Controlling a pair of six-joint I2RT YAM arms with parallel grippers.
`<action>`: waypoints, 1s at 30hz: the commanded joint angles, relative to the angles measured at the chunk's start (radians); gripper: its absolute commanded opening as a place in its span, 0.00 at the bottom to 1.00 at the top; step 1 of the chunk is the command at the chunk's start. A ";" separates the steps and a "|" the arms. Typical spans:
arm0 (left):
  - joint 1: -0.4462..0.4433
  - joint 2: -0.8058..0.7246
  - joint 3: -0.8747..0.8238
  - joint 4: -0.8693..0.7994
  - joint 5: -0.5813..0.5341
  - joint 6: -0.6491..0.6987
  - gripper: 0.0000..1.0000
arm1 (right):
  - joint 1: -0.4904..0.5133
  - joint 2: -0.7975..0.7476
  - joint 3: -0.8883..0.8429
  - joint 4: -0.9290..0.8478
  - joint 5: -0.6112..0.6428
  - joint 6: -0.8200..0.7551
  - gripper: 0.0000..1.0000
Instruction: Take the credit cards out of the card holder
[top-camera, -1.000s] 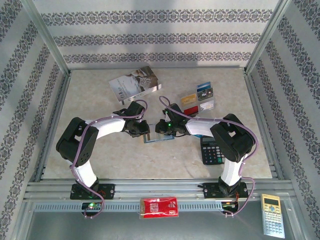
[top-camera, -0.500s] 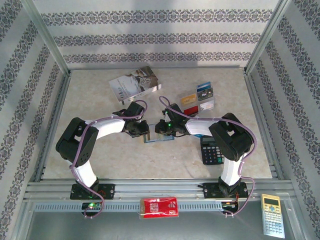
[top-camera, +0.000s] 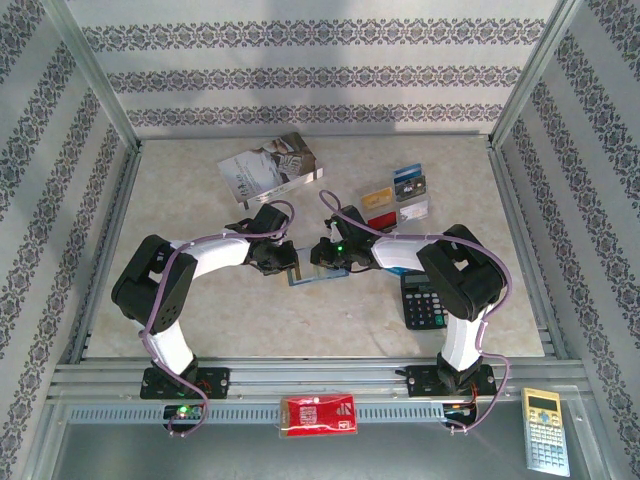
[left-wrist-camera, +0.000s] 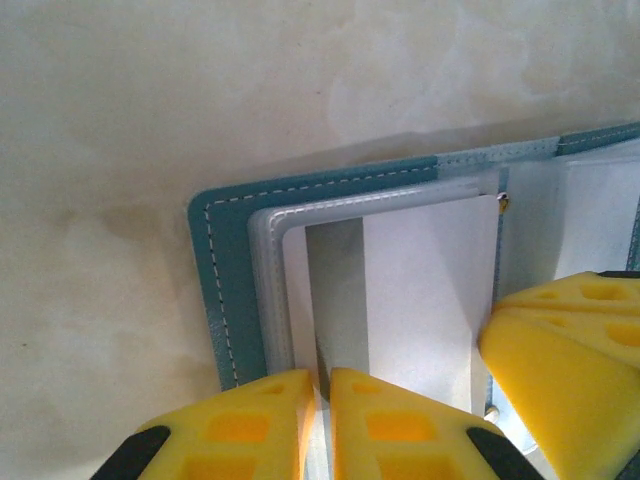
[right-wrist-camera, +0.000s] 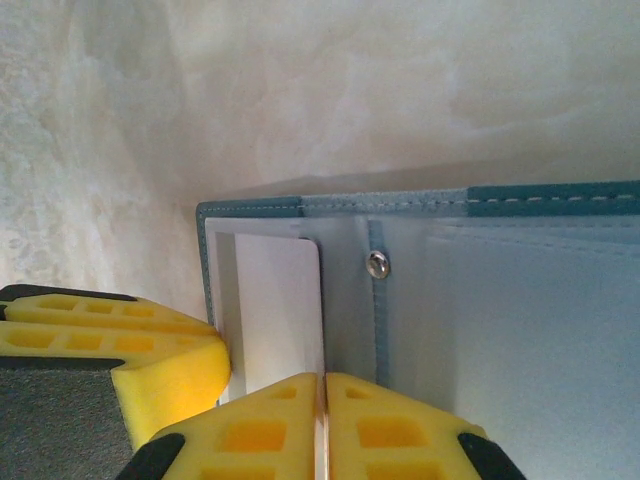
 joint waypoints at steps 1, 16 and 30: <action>-0.002 0.032 -0.039 -0.035 -0.019 0.006 0.15 | 0.008 0.004 -0.012 0.041 -0.036 0.001 0.09; 0.004 -0.027 -0.015 -0.097 -0.080 0.025 0.22 | -0.002 -0.080 -0.073 0.030 0.078 -0.028 0.05; 0.013 -0.001 0.001 -0.096 -0.059 0.042 0.22 | 0.020 -0.059 -0.047 0.062 -0.030 -0.035 0.18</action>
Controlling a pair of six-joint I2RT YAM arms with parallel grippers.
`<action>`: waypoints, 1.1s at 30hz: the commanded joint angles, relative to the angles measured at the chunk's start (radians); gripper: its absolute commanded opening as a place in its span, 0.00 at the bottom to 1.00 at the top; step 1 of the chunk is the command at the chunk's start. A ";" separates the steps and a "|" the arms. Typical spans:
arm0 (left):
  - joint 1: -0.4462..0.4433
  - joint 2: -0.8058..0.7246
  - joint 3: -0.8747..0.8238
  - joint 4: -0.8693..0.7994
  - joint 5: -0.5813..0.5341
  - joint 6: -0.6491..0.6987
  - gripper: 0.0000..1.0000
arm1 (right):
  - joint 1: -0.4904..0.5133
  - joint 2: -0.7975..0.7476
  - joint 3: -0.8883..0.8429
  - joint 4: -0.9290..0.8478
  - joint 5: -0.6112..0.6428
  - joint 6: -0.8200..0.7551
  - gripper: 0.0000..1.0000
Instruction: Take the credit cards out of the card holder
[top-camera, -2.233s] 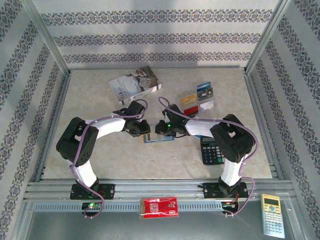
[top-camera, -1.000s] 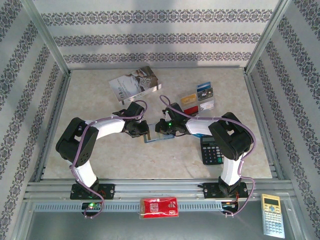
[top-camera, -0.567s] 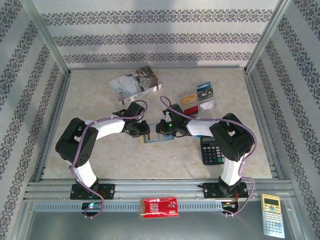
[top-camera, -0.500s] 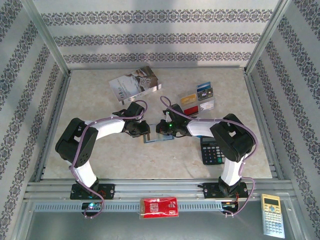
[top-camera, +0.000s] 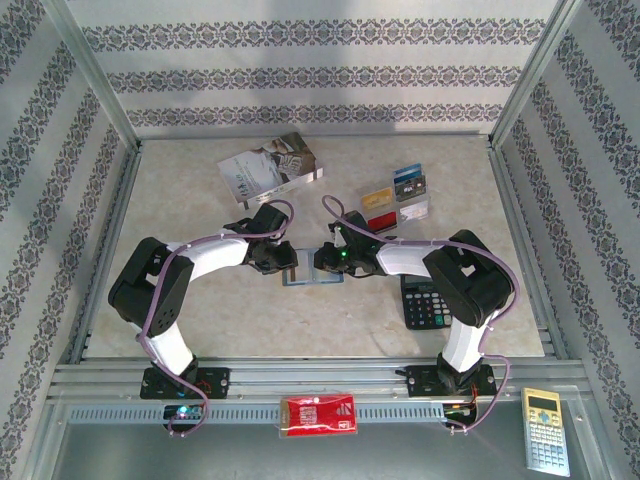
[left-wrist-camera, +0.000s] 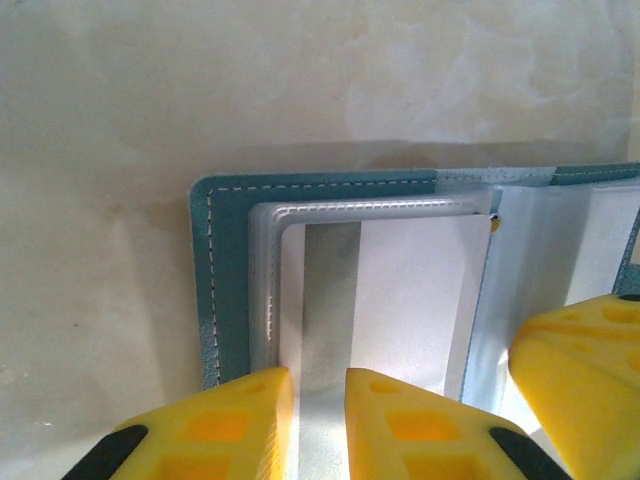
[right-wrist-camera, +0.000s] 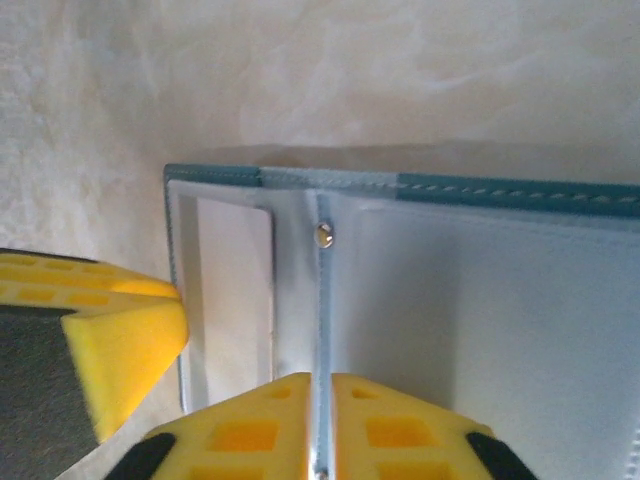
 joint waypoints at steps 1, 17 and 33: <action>0.013 0.028 -0.007 -0.057 -0.016 0.019 0.22 | 0.020 0.005 0.034 0.026 -0.054 -0.012 0.20; 0.017 0.042 -0.054 -0.039 -0.017 0.013 0.16 | 0.027 0.087 0.073 0.016 -0.094 0.004 0.16; 0.018 0.084 -0.052 0.025 0.096 0.024 0.13 | 0.046 0.102 0.086 0.063 -0.161 -0.017 0.13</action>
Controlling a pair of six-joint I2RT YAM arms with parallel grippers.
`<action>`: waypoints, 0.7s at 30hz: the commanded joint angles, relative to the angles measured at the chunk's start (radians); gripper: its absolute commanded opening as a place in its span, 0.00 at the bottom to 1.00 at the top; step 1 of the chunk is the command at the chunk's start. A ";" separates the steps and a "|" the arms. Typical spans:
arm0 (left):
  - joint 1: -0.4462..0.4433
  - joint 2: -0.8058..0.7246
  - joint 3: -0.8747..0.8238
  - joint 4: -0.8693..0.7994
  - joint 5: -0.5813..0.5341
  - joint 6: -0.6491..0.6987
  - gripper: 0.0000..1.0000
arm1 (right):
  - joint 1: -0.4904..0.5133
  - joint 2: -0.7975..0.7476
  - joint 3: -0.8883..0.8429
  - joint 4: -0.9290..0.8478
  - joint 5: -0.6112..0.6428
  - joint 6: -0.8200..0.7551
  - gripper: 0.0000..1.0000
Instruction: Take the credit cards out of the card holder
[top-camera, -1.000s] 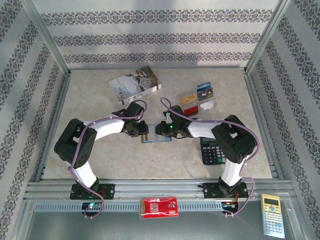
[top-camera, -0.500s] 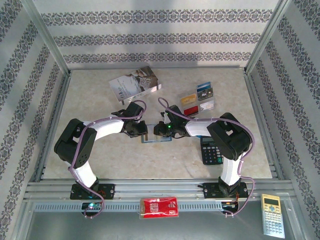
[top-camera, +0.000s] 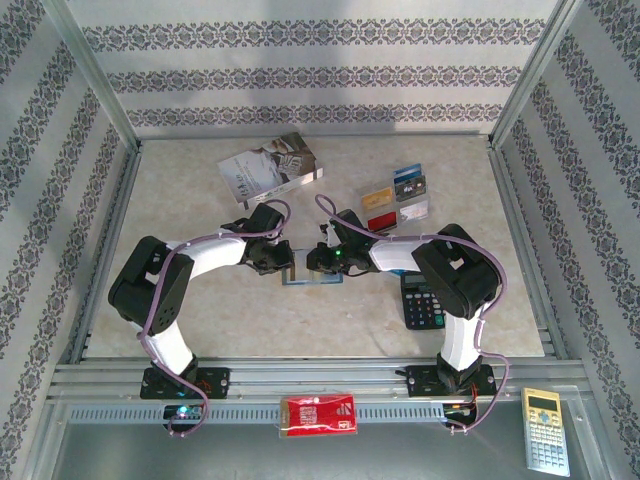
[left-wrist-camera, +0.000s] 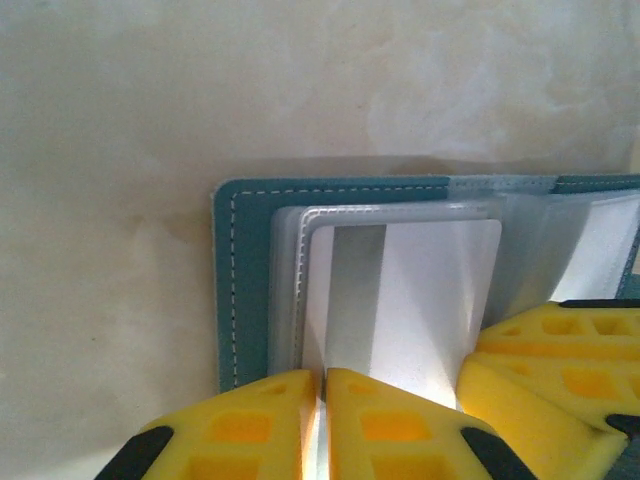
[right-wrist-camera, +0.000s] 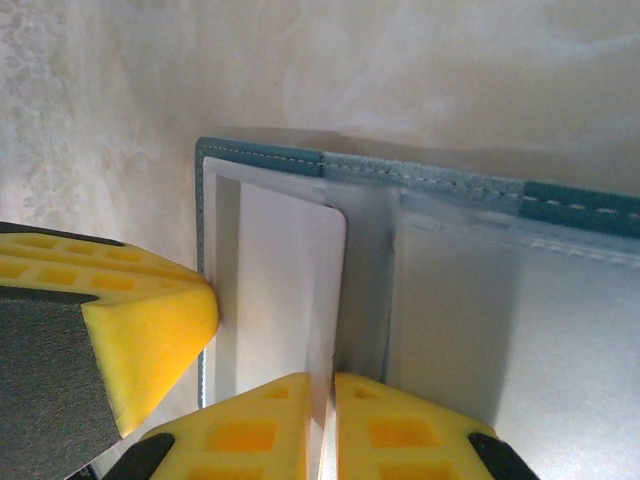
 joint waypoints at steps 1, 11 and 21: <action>-0.009 0.076 -0.035 0.004 0.056 0.018 0.12 | 0.036 0.018 0.027 0.055 -0.070 -0.019 0.13; -0.007 0.057 -0.031 -0.032 0.017 0.025 0.12 | 0.026 -0.032 -0.005 0.045 -0.005 -0.020 0.02; 0.005 -0.002 0.007 -0.110 -0.052 0.054 0.16 | -0.026 -0.104 -0.089 0.022 0.071 -0.020 0.00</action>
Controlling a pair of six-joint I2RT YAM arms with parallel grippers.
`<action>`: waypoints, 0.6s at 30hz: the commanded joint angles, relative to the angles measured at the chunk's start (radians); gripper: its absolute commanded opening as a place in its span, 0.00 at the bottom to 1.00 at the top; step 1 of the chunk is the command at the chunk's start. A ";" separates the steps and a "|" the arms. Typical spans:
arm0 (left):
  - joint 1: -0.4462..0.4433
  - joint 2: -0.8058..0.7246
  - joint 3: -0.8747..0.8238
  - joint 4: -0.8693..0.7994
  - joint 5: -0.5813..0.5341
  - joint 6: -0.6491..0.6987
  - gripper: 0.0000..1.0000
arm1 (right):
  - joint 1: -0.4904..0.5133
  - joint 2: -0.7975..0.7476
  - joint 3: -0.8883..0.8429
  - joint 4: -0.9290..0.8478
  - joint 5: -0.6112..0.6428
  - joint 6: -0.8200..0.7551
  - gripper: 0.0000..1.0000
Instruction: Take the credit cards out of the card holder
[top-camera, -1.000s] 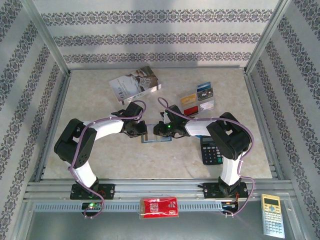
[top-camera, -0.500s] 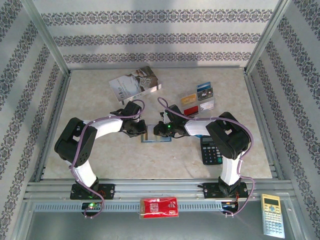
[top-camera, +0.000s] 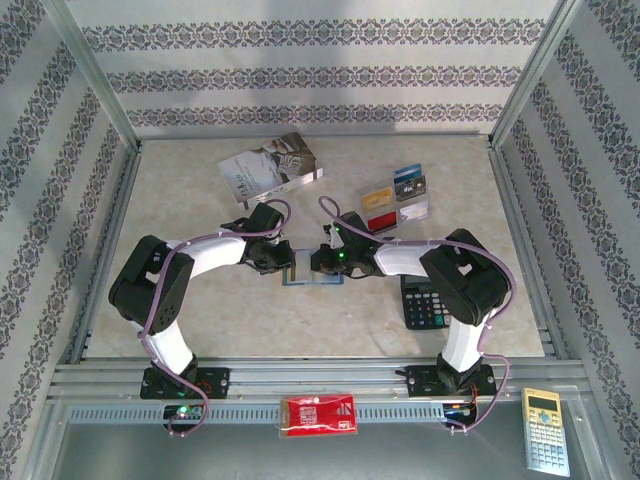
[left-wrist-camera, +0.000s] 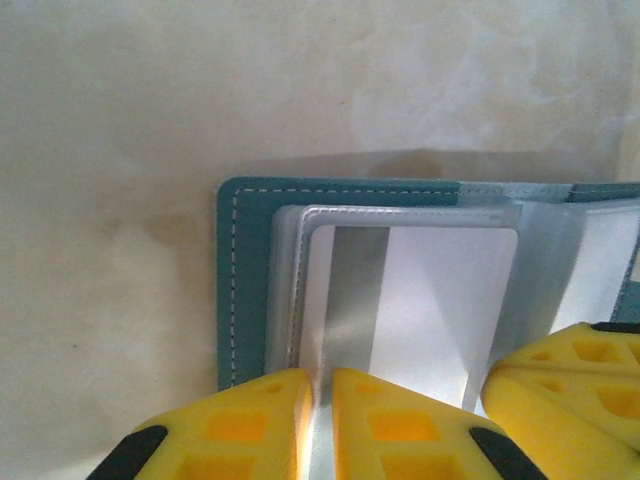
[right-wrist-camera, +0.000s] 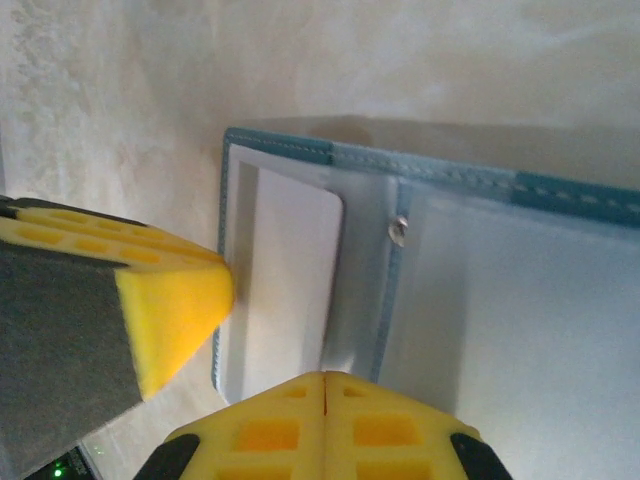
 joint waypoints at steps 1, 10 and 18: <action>-0.001 -0.003 0.006 -0.110 -0.060 0.034 0.16 | -0.020 -0.036 -0.027 -0.001 0.035 -0.014 0.00; 0.002 -0.052 0.038 -0.107 -0.015 0.048 0.17 | -0.020 -0.041 -0.017 0.011 0.005 -0.017 0.00; 0.001 -0.089 0.008 -0.132 -0.082 0.024 0.24 | -0.001 -0.008 0.020 0.018 -0.021 0.003 0.09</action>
